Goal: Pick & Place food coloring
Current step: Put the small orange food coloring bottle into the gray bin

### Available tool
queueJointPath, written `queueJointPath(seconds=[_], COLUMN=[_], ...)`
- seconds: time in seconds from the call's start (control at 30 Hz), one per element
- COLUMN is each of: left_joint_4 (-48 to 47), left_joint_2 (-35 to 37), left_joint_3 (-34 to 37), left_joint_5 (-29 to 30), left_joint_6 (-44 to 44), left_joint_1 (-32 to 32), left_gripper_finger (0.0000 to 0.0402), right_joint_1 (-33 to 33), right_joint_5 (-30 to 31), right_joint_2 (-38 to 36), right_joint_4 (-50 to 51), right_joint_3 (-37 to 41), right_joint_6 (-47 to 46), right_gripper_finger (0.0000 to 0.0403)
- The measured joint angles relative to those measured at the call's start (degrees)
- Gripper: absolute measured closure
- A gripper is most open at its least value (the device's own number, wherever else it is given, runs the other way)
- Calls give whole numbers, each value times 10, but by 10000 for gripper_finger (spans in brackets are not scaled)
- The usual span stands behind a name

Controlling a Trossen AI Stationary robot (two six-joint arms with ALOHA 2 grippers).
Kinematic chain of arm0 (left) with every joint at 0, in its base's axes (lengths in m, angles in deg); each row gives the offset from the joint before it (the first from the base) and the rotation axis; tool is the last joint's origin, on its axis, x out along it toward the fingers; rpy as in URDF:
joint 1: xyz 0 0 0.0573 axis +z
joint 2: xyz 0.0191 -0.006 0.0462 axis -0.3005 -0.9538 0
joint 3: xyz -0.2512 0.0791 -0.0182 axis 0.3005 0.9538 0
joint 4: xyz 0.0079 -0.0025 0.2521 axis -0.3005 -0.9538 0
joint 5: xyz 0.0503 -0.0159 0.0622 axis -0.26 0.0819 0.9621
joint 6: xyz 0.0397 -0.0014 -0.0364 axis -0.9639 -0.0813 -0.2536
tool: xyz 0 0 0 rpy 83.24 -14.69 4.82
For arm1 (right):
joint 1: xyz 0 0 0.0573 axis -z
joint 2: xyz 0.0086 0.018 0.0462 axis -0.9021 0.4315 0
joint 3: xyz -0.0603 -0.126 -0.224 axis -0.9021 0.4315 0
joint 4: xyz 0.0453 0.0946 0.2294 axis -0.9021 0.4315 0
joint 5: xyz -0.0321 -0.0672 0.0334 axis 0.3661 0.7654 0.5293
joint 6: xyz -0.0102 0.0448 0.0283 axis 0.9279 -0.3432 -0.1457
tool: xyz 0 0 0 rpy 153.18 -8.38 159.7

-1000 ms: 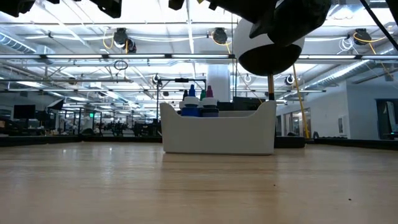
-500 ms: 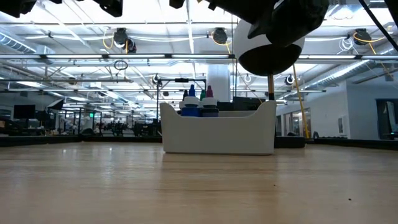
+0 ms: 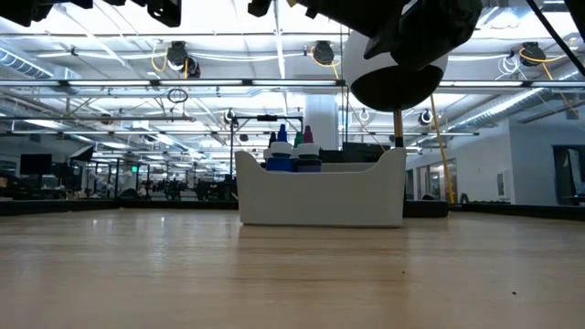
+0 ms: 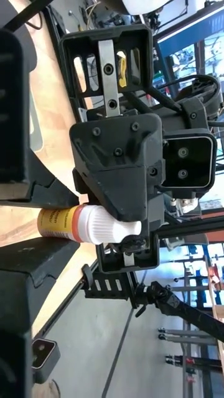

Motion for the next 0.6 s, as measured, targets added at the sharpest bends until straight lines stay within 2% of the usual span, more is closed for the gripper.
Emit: queueJointPath(seconds=[0.17,0.27,0.43,0.53,0.6], left_joint_4=[-2,-14,-31,-44,-50], left_joint_2=[0,0,-1,-1,-1], left_joint_3=[0,0,0,0,0], left_joint_5=[13,21,28,27,27], left_joint_6=[5,6,19,26,30], left_joint_1=[0,0,1,1,2], left_gripper_finger=[337,338,338,338,339], right_joint_1=[0,1,-12,-29,-37], right_joint_5=[7,12,76,118,145], right_joint_2=[-1,-20,-97,-148,-169], right_joint_4=[-2,54,257,424,558], right_joint_3=[0,0,-5,-27,-68], right_joint_6=[-25,-53,-39,-21,-17], right_gripper_finger=[308,281,252,247,249])
